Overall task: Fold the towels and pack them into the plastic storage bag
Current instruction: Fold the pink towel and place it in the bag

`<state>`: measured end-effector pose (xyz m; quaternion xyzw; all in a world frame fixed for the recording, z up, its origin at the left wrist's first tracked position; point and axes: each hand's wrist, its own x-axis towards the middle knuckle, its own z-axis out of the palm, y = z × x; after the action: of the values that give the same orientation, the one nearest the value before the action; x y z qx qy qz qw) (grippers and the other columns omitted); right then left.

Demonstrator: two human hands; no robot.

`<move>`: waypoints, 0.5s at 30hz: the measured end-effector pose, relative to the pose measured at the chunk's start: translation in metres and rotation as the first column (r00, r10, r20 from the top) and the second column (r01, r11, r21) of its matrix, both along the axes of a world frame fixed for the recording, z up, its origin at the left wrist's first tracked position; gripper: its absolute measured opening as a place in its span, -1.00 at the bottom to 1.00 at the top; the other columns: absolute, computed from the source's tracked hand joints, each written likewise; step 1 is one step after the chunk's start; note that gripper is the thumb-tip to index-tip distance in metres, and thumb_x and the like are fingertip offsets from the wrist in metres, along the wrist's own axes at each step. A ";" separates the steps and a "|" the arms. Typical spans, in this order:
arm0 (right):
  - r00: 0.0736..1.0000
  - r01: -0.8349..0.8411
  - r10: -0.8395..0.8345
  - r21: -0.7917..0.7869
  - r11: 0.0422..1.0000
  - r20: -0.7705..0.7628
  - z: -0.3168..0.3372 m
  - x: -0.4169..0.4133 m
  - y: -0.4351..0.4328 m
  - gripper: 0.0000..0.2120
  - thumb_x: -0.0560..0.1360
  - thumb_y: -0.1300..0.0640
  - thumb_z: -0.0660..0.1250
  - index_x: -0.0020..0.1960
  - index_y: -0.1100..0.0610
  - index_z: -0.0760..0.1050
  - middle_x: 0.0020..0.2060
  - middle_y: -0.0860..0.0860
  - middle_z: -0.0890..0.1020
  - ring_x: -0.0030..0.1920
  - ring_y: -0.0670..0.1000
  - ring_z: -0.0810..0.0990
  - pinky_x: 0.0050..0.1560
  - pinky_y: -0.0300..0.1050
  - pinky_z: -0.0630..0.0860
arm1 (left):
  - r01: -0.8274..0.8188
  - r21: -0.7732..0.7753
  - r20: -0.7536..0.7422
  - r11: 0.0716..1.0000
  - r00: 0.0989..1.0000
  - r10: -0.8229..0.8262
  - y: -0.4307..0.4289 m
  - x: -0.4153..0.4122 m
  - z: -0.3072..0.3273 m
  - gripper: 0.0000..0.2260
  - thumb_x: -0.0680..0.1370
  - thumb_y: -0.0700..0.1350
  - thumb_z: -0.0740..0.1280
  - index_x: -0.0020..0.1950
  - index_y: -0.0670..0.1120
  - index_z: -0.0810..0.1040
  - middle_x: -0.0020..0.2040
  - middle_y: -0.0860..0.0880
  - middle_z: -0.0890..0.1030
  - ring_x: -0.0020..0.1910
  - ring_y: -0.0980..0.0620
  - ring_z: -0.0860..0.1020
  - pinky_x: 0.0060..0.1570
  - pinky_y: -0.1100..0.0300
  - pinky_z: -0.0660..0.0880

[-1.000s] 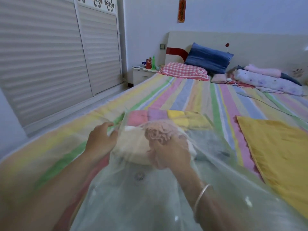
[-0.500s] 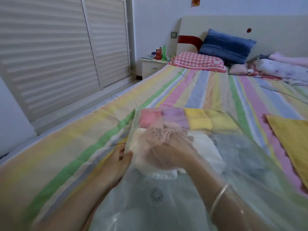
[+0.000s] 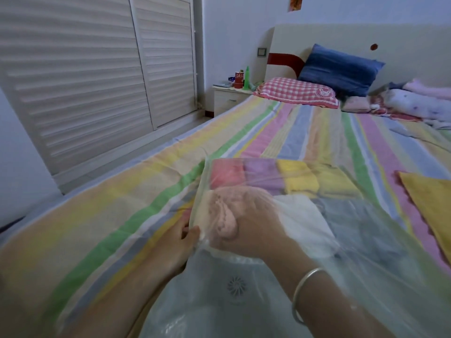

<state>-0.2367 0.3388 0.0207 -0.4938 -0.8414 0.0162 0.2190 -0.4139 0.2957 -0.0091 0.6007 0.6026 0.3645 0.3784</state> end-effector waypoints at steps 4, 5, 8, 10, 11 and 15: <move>0.998 0.040 -0.026 -0.238 0.971 0.063 0.013 0.002 -0.010 -0.53 0.49 -0.18 0.21 0.32 0.01 0.47 0.24 0.01 0.53 0.29 0.03 0.44 0.28 -0.29 0.23 | -0.001 0.004 0.013 1.000 1.000 0.001 -0.004 -0.001 0.002 -0.69 0.65 -0.08 0.16 0.35 0.22 0.36 0.12 0.31 0.55 0.02 0.39 0.55 -0.22 0.57 0.40; 0.994 0.080 -0.039 -0.455 0.887 0.097 0.015 -0.002 -0.011 -0.54 0.60 -0.09 0.16 0.41 0.11 0.38 0.31 0.07 0.47 0.36 0.04 0.37 0.13 -0.43 0.16 | -0.002 0.013 0.009 1.000 1.000 0.002 -0.005 0.000 0.002 -0.69 0.65 -0.10 0.16 0.35 0.21 0.36 0.11 0.32 0.54 -0.01 0.44 0.53 -0.23 0.59 0.38; 0.995 0.091 -0.090 -0.637 0.765 0.034 -0.001 -0.005 -0.004 -0.67 0.68 0.19 -0.03 0.30 0.32 0.38 0.15 0.21 0.51 0.24 0.02 0.43 -0.10 -0.49 0.29 | -0.001 0.023 0.005 1.000 1.000 0.001 -0.003 0.000 0.003 -0.67 0.66 -0.13 0.15 0.39 0.14 0.37 0.10 0.32 0.53 -0.10 0.54 0.49 -0.25 0.62 0.35; 0.961 0.198 -0.274 -0.611 0.766 -0.032 0.011 -0.012 -0.006 -0.72 0.67 0.12 0.02 0.16 0.24 0.45 -0.10 0.08 0.53 -0.02 0.03 0.51 -0.32 -0.38 0.31 | 0.000 0.032 0.037 0.999 0.999 -0.001 -0.003 0.001 0.003 -0.68 0.66 -0.12 0.15 0.39 0.13 0.38 0.10 0.30 0.54 -0.13 0.54 0.49 -0.26 0.60 0.38; 0.929 0.265 -0.363 -0.549 0.793 -0.077 0.013 -0.009 -0.010 -0.70 0.65 0.07 0.06 0.21 0.19 0.46 -0.05 0.07 0.57 -0.01 0.04 0.54 -0.34 -0.34 0.28 | -0.006 0.028 0.062 1.000 0.998 0.004 -0.004 0.001 0.003 -0.69 0.66 -0.10 0.15 0.36 0.17 0.39 0.10 0.29 0.56 -0.18 0.50 0.52 -0.30 0.57 0.42; 0.833 0.312 -0.427 -0.338 0.888 -0.352 0.017 -0.011 -0.011 -0.75 0.63 0.05 0.15 0.18 0.14 0.50 -0.04 0.00 0.51 0.01 -0.05 0.48 -0.21 -0.46 0.23 | -0.031 0.014 0.060 0.999 0.998 0.030 -0.001 0.003 0.005 -0.71 0.66 0.00 0.11 0.35 0.26 0.37 -0.11 0.37 0.60 -0.39 0.31 0.44 -0.48 0.53 0.37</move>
<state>-0.2478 0.3281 0.0375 -0.6581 -0.6523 0.1911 0.3239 -0.4105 0.2950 -0.0044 0.5829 0.5977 0.3924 0.3861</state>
